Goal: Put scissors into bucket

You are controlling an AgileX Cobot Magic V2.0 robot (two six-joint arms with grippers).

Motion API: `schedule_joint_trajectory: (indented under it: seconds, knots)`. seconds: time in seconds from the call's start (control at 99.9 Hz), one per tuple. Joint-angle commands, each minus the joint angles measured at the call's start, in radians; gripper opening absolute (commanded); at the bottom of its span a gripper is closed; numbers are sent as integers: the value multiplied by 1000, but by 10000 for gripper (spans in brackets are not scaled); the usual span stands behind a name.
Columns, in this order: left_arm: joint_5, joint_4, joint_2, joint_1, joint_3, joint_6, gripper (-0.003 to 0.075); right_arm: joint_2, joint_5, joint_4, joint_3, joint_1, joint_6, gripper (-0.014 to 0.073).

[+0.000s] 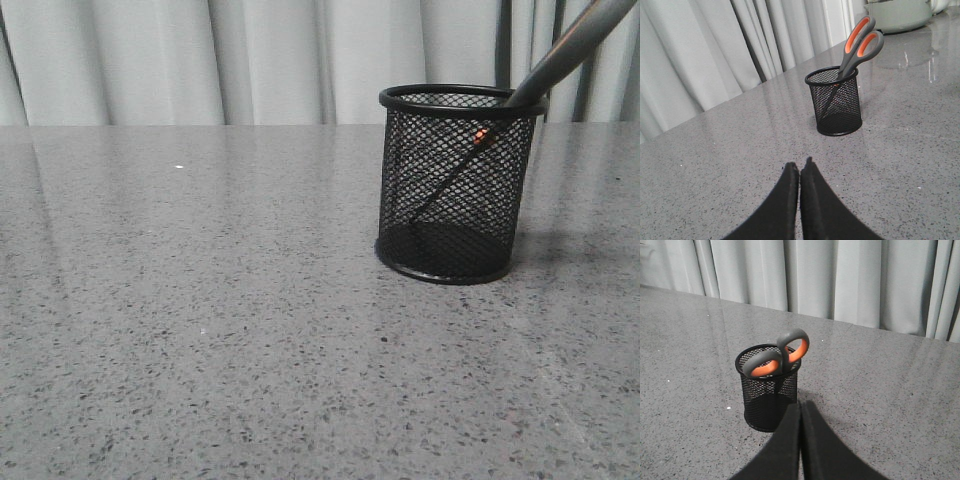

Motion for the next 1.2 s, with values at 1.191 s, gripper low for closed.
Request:
schedule_joint_trajectory:
  seconds: [1.191]
  knots:
    - [-173, -268, -28, 772, 308, 62, -20, 24, -84, -11, -25, -3, -7, -60]
